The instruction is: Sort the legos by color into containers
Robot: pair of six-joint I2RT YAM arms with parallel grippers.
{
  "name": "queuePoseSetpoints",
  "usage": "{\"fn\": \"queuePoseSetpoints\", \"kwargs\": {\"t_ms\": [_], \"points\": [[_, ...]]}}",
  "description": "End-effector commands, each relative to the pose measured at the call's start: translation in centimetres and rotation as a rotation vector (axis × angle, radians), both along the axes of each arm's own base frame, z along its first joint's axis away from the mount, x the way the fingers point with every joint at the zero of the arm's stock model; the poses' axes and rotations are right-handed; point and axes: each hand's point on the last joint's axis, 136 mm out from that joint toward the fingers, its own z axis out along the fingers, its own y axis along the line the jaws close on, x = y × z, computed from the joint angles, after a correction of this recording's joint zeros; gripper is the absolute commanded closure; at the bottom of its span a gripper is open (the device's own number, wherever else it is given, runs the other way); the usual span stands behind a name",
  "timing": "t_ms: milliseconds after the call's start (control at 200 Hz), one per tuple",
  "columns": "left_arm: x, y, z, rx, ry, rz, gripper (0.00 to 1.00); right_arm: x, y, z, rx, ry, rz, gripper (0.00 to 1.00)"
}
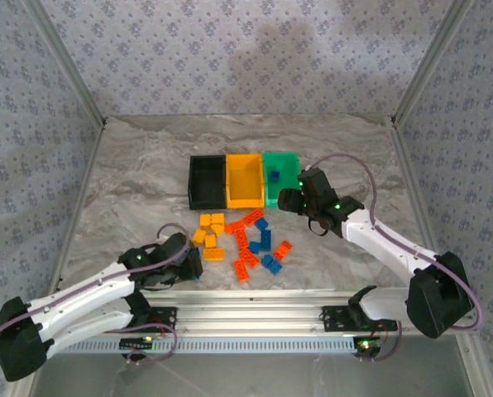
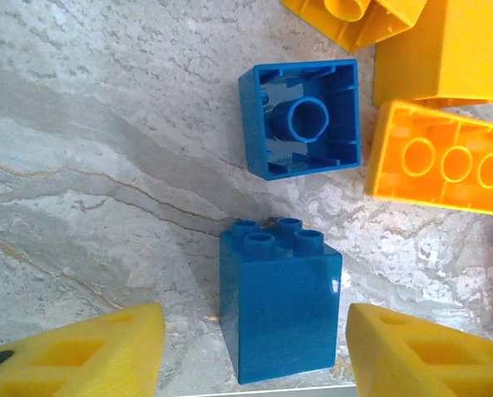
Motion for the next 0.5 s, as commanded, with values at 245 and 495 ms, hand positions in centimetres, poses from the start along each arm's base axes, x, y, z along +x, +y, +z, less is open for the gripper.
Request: {"fn": "queuePoseSetpoints", "kwargs": {"t_ms": [245, 495], "points": [[0.9, -1.5, -1.9, 0.074, 0.046, -0.059, 0.36, -0.6, -1.3, -0.3, 0.000, 0.016, -0.035, 0.24], [1.4, -1.7, -1.6, 0.094, 0.025, -0.082, 0.57, -0.9, -1.9, -0.5, 0.003, 0.021, -0.049, 0.24]]}}
